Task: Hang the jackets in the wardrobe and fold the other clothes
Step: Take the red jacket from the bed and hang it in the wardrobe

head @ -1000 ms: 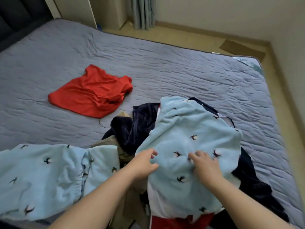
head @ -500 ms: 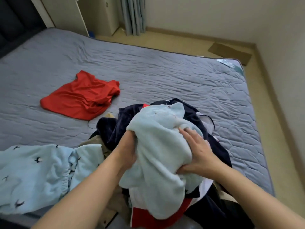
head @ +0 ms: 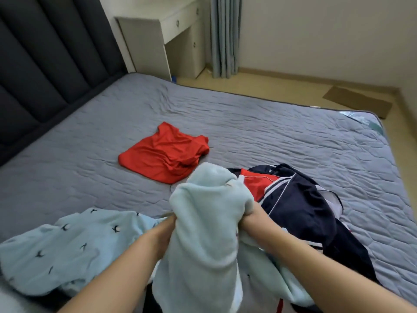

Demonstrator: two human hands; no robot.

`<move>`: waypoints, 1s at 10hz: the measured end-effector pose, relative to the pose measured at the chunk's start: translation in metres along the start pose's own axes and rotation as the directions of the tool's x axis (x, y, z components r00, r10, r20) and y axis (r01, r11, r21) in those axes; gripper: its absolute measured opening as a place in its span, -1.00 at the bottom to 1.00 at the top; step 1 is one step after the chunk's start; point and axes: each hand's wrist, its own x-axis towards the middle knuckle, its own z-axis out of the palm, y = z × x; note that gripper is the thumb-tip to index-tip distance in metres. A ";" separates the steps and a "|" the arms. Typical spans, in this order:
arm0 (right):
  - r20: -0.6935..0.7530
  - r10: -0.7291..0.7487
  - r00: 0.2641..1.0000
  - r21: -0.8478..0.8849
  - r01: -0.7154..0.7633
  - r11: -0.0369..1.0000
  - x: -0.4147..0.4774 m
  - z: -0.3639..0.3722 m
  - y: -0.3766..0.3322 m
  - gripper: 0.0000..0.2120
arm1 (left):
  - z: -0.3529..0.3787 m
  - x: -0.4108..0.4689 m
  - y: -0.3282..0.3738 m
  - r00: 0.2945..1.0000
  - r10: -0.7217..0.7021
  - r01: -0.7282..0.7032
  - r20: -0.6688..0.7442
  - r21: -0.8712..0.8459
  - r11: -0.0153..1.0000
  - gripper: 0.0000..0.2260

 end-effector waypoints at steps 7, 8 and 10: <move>0.225 0.418 0.880 -0.882 0.002 0.470 0.065 0.089 0.092 -0.50 | -0.021 0.145 -0.147 0.974 -0.011 -0.171 0.225 0.772 0.613 -0.60; 0.269 0.404 0.874 -0.822 -0.010 0.569 0.065 0.122 0.128 -0.49 | 0.007 0.158 -0.187 0.962 0.129 -0.274 0.242 0.838 0.472 -0.35; 0.313 0.420 0.852 -0.710 -0.083 0.699 0.071 0.177 0.184 -0.47 | 0.062 0.193 -0.218 0.874 0.289 -0.451 0.391 0.874 0.180 -0.40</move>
